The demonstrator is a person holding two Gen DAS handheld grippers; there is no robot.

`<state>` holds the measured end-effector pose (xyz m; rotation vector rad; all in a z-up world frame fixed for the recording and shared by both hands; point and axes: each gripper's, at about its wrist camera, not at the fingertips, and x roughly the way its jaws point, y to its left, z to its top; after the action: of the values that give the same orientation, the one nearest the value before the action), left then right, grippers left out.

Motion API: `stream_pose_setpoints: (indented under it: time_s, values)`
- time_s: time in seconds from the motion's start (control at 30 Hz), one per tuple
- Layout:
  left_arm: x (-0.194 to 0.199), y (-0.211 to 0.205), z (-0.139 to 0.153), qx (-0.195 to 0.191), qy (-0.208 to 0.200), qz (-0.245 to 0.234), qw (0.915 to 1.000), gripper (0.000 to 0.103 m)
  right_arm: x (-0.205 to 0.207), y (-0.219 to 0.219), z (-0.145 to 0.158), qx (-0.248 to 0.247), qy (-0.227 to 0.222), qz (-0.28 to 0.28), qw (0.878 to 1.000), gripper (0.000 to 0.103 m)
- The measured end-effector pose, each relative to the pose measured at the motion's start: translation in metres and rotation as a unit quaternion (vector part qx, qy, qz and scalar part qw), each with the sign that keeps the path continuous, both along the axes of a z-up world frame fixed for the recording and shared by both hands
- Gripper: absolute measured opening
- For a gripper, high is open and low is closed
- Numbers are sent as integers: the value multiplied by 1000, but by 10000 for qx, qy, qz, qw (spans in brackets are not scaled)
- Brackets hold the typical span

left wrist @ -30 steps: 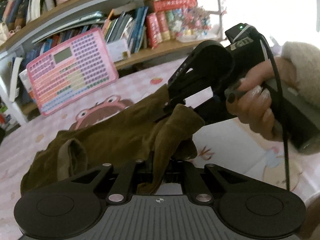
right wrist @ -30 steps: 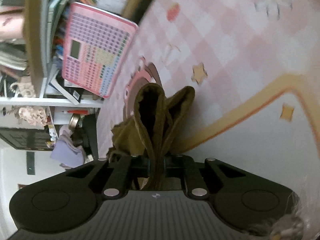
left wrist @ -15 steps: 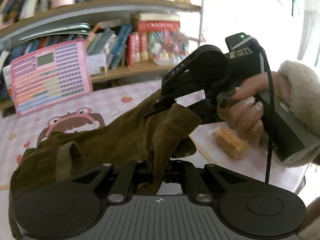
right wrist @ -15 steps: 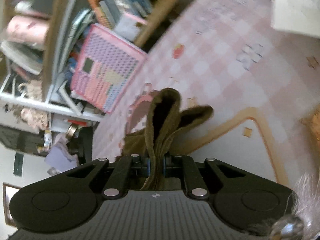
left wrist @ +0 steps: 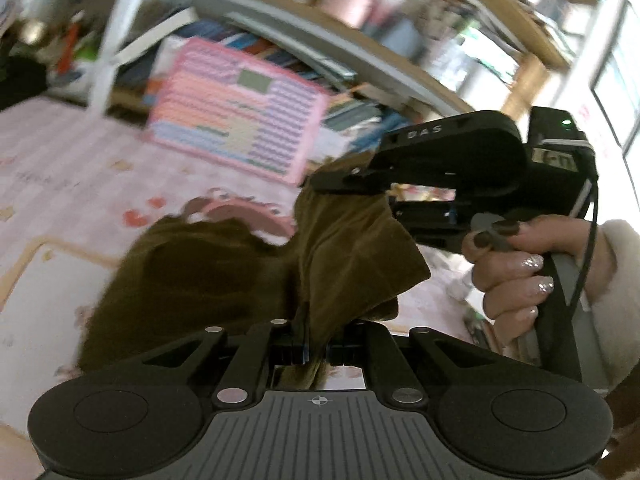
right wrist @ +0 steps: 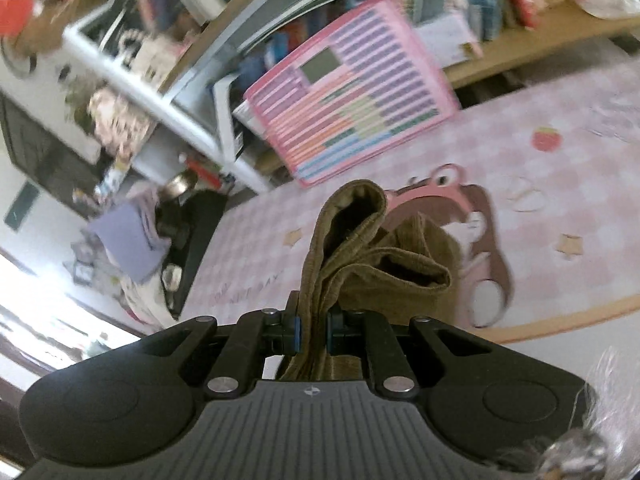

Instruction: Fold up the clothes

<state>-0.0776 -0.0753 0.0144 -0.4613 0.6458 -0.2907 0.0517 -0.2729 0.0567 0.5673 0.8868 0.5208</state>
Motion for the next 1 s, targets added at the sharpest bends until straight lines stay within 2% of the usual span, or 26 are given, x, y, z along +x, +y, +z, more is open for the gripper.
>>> stream_pose_setpoints:
  time_s: [0.03, 0.1, 0.2, 0.23, 0.27, 0.33, 0.43, 0.53, 0.67, 0.77, 0.9, 1.0]
  values:
    - [1, 12, -4, -66, 117, 60, 9999, 11, 1, 14, 0, -98, -31, 42, 9999, 11]
    - [4, 35, -14, -167, 352, 186, 9991, 11, 3, 38, -2, -275, -18, 62, 9996, 12]
    - [3, 68, -30, -220, 737, 343, 9964, 15, 10, 72, -14, -561, 60, 23, 9984, 25]
    - [3, 78, -34, -192, 853, 374, 9955, 20, 15, 83, -19, -615, 123, 55, 9980, 37]
    - [2, 86, -38, -106, 943, 376, 9948, 25, 17, 91, -24, -570, 186, 106, 9981, 43]
    - [1, 102, -43, 49, 1084, 370, 9934, 47, 20, 105, -30, -431, 301, 208, 9984, 46]
    - [1, 123, -43, 170, 1048, 298, 9939, 53, 12, 117, -27, -203, 217, 250, 9992, 53]
    - [7, 138, -40, 146, 883, 190, 9958, 57, -4, 109, -16, -294, -114, -29, 9995, 59]
    - [24, 146, -32, 0, 591, -64, 9982, 64, -32, 80, -12, -733, -346, -674, 9944, 62]
    - [41, 142, -30, -84, 486, -308, 9983, 66, -57, 57, -20, -1114, -325, -1076, 9874, 63]
    - [70, 125, -35, -108, 568, -598, 9965, 66, -82, 39, -42, -1228, -2, -1441, 9819, 63]
    - [83, 117, -44, -228, 734, -674, 9948, 58, -93, 37, -57, -1256, 162, -1628, 9785, 63]
